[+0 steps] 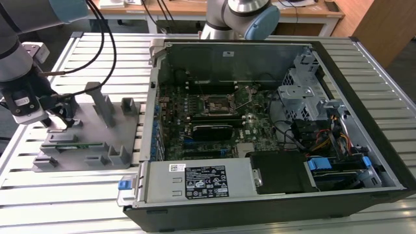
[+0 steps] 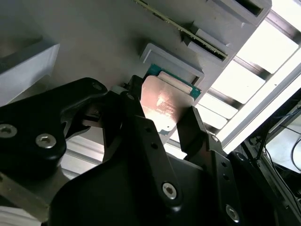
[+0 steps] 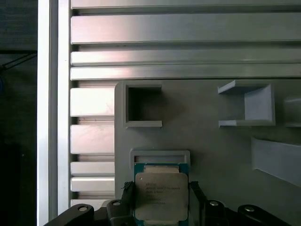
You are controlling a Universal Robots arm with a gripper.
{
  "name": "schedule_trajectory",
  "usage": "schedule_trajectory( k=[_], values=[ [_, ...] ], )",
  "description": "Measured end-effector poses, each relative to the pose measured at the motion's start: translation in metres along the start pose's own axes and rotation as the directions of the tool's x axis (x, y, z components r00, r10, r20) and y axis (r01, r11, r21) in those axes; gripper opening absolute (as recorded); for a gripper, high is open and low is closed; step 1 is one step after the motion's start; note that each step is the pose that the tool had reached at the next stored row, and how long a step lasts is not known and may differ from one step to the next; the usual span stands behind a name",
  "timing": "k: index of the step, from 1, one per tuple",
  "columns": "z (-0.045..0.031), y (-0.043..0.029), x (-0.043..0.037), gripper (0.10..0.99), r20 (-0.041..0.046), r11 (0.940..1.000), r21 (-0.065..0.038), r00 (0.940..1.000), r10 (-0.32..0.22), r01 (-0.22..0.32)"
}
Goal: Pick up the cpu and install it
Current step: 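Pick up the cpu and move it towards the insertion slot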
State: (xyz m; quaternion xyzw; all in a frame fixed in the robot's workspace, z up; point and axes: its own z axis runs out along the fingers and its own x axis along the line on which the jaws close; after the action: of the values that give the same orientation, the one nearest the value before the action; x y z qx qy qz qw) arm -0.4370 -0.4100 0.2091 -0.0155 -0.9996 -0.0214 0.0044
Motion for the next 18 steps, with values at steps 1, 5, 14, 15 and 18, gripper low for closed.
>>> schedule_trajectory(
  k=[1, 5, 14, 15, 18],
  values=[
    [-0.0008, 0.0, 0.0001, 0.541, -0.0004, 1.0, 0.0, 1.0, 0.0, 0.0],
    [-0.0062, 0.0002, 0.0001, 0.541, -0.0003, 1.0, 0.0, 1.0, 0.0, 0.0],
    [-0.0206, 0.0008, 0.0003, 0.541, -0.0003, 1.0, 0.0, 1.0, 0.0, 0.0],
    [-0.0223, 0.0009, 0.0003, 0.541, -0.0003, 1.0, 0.0, 1.0, 0.0, 0.0],
    [-0.0275, 0.0011, 0.0004, 0.541, -0.0003, 1.0, 0.0, 1.0, 0.0, 0.0]
  ],
)
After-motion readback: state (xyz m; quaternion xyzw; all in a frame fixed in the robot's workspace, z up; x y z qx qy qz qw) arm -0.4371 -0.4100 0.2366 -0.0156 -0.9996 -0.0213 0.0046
